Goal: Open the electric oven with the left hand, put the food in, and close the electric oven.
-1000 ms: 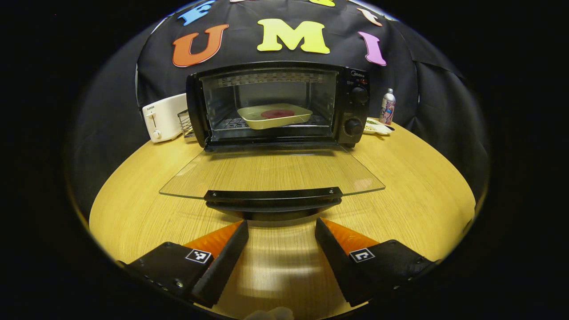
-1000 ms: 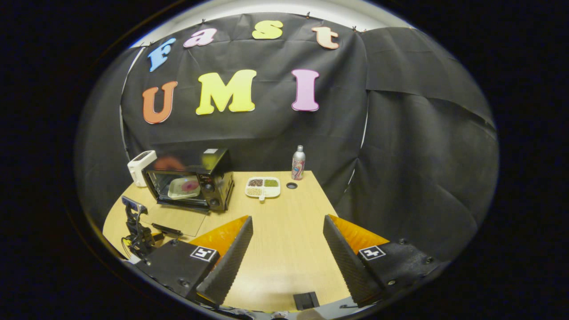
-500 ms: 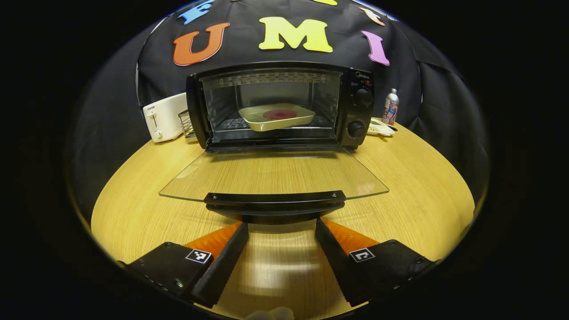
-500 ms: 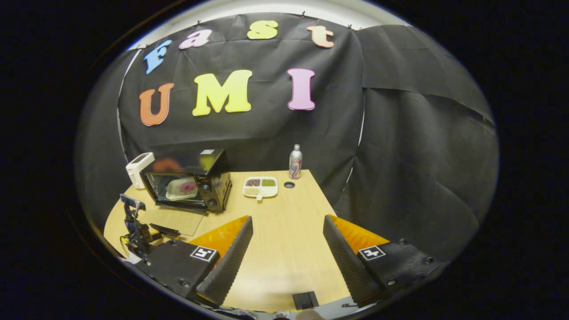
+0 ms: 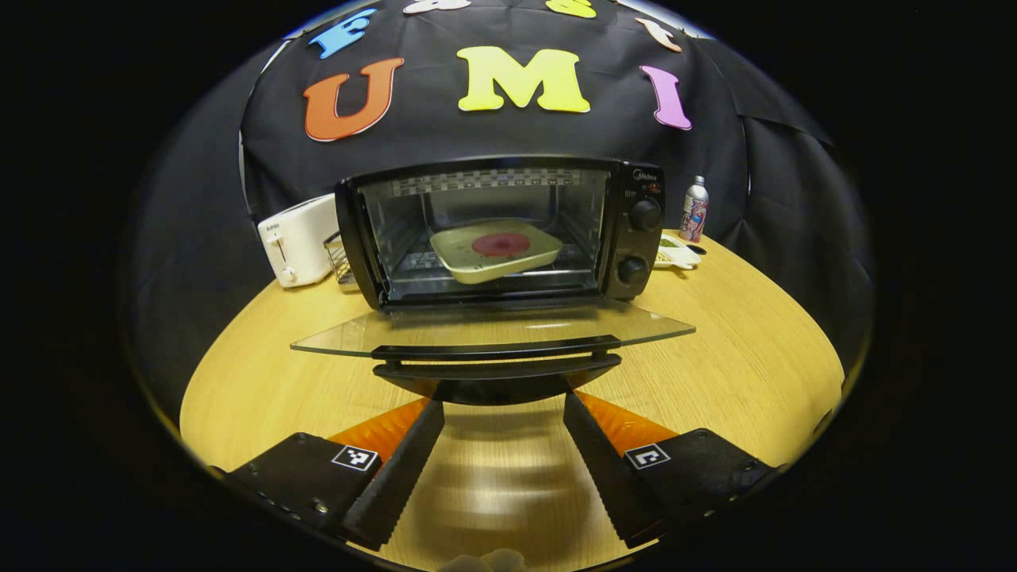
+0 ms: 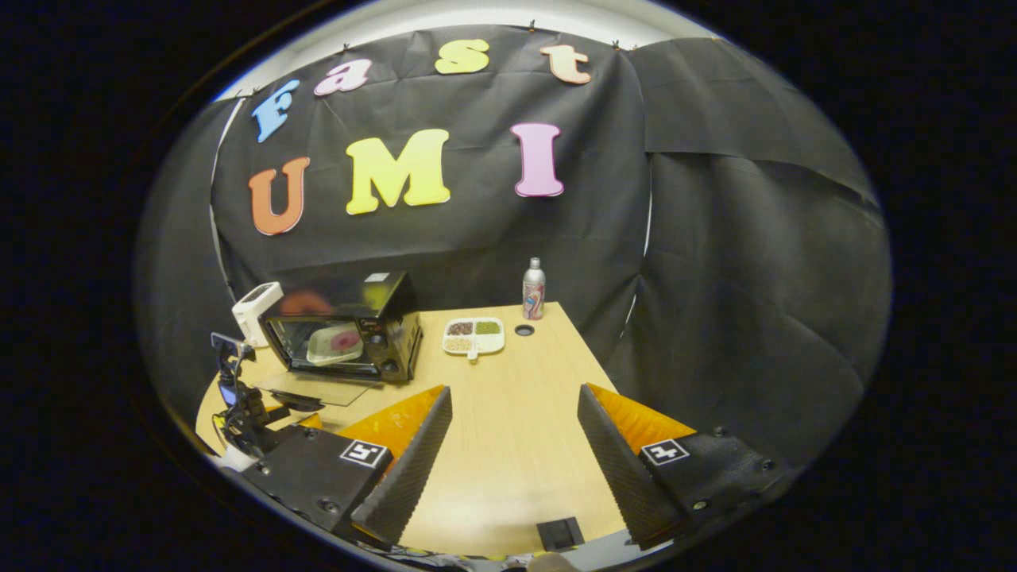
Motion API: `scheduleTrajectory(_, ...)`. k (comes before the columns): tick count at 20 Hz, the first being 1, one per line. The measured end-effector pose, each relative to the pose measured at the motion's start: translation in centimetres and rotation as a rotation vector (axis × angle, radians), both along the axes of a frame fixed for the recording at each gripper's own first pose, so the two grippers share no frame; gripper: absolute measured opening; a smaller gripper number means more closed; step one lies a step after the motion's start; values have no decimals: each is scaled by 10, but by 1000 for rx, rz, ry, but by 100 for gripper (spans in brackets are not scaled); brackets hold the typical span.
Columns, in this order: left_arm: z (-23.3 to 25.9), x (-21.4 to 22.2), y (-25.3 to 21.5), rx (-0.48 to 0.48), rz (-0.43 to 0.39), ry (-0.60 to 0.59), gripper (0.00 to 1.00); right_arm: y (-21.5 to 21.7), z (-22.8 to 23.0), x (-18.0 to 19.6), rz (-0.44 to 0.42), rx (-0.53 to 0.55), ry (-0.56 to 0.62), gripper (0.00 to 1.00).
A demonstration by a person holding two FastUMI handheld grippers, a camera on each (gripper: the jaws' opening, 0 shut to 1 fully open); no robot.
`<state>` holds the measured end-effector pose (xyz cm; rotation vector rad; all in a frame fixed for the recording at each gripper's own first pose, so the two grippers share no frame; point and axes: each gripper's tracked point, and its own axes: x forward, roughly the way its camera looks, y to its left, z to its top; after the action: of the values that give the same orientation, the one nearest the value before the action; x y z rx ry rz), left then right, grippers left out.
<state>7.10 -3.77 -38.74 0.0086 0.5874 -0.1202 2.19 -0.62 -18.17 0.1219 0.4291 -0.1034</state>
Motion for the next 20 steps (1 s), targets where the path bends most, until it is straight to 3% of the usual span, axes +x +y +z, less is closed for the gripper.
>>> scheduleTrajectory(20, 83, 90, 2, 27, -52, -149, 96, 6, -1, -9, -79, 52, -15, 96)
